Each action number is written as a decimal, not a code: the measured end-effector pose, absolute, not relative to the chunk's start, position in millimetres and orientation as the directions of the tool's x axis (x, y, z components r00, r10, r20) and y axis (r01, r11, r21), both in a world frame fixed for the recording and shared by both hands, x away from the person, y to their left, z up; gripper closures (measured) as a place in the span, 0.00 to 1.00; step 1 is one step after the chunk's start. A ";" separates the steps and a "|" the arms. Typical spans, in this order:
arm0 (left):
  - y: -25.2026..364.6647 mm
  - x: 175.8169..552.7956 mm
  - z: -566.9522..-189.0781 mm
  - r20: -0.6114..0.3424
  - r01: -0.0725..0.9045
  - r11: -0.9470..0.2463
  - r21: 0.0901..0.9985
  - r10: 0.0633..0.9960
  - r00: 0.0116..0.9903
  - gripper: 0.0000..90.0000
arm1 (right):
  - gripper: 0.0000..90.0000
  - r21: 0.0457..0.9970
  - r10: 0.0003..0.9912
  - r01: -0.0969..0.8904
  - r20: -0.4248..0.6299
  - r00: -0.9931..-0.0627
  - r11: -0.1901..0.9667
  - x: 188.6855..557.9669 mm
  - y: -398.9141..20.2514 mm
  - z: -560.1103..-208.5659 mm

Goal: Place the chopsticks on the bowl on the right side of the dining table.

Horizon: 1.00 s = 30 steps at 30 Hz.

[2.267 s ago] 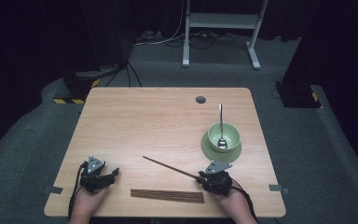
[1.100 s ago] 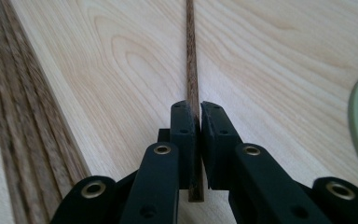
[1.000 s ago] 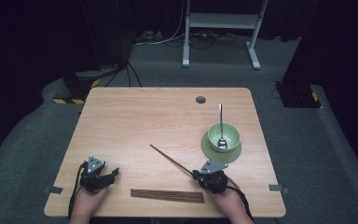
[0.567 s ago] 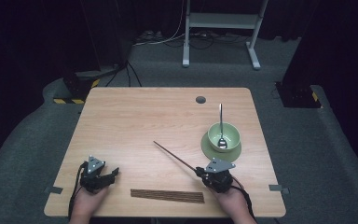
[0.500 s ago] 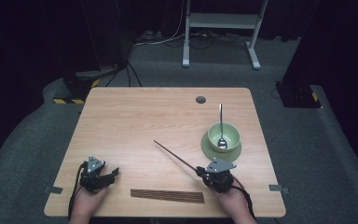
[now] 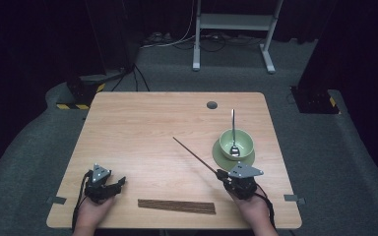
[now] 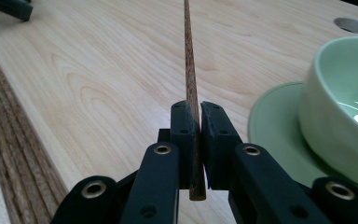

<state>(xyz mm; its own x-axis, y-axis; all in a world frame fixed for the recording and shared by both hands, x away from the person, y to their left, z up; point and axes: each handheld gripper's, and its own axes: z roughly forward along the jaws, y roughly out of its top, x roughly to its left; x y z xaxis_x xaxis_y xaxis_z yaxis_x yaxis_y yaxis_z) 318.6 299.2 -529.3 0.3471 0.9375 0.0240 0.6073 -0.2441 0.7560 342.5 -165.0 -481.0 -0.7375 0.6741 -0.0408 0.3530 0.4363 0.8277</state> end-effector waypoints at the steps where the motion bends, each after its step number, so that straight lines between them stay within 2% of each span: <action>1: 299.3 318.8 -529.4 0.020 0.609 -0.241 0.756 0.938 0.347 0.38 | 0.93 0.831 0.680 0.353 -0.040 -0.732 0.429 343.0 -167.3 -480.1; 11: 299.3 318.7 -529.4 0.018 0.609 -0.240 0.756 0.938 0.347 0.38 | 0.93 0.845 0.706 0.340 -0.062 -0.705 0.413 340.1 -172.8 -470.9; 20: 299.7 319.0 -529.5 0.013 0.610 -0.237 0.756 0.938 0.348 0.38 | 0.93 0.856 0.761 0.380 -0.023 -0.648 0.349 349.0 -193.6 -466.9; 30: 300.2 319.3 -529.4 0.010 0.611 -0.238 0.755 0.936 0.352 0.39 | 0.94 0.853 0.801 0.398 -0.039 -0.597 0.338 356.2 -213.3 -461.7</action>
<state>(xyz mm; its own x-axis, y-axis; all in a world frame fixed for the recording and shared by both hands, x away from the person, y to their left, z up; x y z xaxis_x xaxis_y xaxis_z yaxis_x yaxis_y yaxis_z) 319.3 300.2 -529.4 0.3521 0.9359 0.0104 0.6107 -0.2382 0.7552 356.2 -213.3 -461.7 -0.5971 0.8012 -0.0391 0.3976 0.3380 0.8530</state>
